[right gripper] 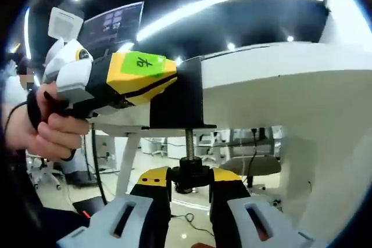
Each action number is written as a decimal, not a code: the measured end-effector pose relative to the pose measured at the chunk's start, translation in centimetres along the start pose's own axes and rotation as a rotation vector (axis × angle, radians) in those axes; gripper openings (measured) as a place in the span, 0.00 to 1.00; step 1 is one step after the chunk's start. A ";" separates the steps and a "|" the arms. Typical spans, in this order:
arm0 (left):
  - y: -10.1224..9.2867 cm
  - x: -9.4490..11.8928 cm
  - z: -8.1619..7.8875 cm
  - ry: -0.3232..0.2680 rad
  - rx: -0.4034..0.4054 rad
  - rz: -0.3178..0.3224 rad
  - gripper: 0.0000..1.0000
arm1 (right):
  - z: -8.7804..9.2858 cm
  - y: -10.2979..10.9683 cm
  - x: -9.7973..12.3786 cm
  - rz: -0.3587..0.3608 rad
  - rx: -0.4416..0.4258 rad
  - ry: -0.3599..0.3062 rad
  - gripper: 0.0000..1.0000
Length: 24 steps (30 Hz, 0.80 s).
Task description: Clamp the fixed fixture on the desktop, loosen the retaining clip, secure it to the edge of the desk, and tighten the retaining clip.
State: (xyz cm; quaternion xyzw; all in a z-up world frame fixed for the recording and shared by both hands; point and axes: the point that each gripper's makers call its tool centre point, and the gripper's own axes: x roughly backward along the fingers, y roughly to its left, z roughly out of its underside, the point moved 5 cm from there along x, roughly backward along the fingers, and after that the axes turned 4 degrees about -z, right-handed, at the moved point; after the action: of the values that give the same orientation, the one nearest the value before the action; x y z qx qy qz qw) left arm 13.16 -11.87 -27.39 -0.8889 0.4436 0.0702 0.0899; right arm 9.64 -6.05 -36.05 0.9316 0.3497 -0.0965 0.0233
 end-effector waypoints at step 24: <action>0.1 0.0 0.1 -0.019 0.020 -0.007 0.02 | -0.8 -1.7 4.0 0.355 -0.113 -0.025 0.46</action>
State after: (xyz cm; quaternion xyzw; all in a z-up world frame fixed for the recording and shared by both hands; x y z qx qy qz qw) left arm 13.10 -11.90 -27.51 -0.8888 0.4404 0.0740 0.1031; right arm 11.63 -2.05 -36.00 0.9746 0.1842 -0.0827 0.0967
